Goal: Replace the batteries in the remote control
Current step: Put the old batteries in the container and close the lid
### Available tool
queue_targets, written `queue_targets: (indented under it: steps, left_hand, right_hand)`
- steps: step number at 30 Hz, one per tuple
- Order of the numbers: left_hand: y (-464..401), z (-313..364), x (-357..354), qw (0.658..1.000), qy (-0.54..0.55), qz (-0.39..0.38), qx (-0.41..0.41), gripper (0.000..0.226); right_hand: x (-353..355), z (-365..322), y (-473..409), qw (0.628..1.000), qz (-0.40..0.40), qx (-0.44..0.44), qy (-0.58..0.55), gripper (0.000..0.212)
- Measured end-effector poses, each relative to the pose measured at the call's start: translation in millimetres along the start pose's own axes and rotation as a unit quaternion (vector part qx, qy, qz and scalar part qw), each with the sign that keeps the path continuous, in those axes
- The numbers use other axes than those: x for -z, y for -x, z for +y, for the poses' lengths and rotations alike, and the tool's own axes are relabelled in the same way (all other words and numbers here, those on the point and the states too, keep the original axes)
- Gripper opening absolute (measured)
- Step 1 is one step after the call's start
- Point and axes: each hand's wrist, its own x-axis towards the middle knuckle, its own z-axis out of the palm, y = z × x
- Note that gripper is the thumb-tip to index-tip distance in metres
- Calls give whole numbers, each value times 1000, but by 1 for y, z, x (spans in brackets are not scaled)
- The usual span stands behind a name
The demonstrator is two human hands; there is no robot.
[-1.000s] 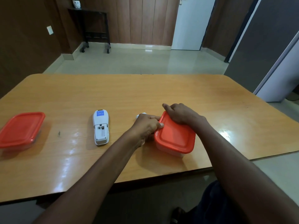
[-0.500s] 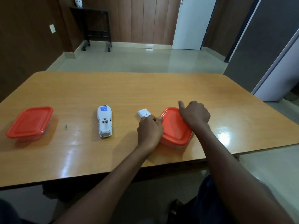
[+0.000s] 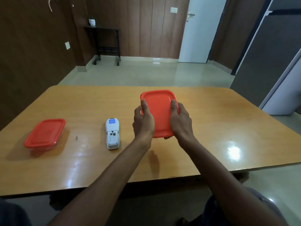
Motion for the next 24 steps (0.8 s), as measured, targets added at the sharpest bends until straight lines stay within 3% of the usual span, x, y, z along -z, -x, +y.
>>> queue_targets:
  steps: [3,9,14,16,18,22,24]
  left_hand:
    - [-3,2,5,996,-19,47,-71,59]
    - [-3,-10,2,992,28,83,-92,52]
    - [5,-10,-11,978,189,61,58,46]
    - [12,-12,-13,973,215,31,75,34]
    - [14,-11,-7,963,257,25,76,40]
    - [-13,1,20,959,257,117,34,63]
    - [-22,3,30,983,168,79,-2,66]
  right_hand:
    - [-8,-9,6,995,44,76,37,49]
    - [-11,-7,3,993,53,100,24,52]
    - [-28,5,10,987,111,-39,-114,60]
    - [-34,4,11,965,132,-107,-200,56]
    - [-28,-2,6,950,123,-141,-251,57]
    - [0,-12,-6,992,85,-25,-92,67]
    - [10,-12,-11,997,58,39,-32,62]
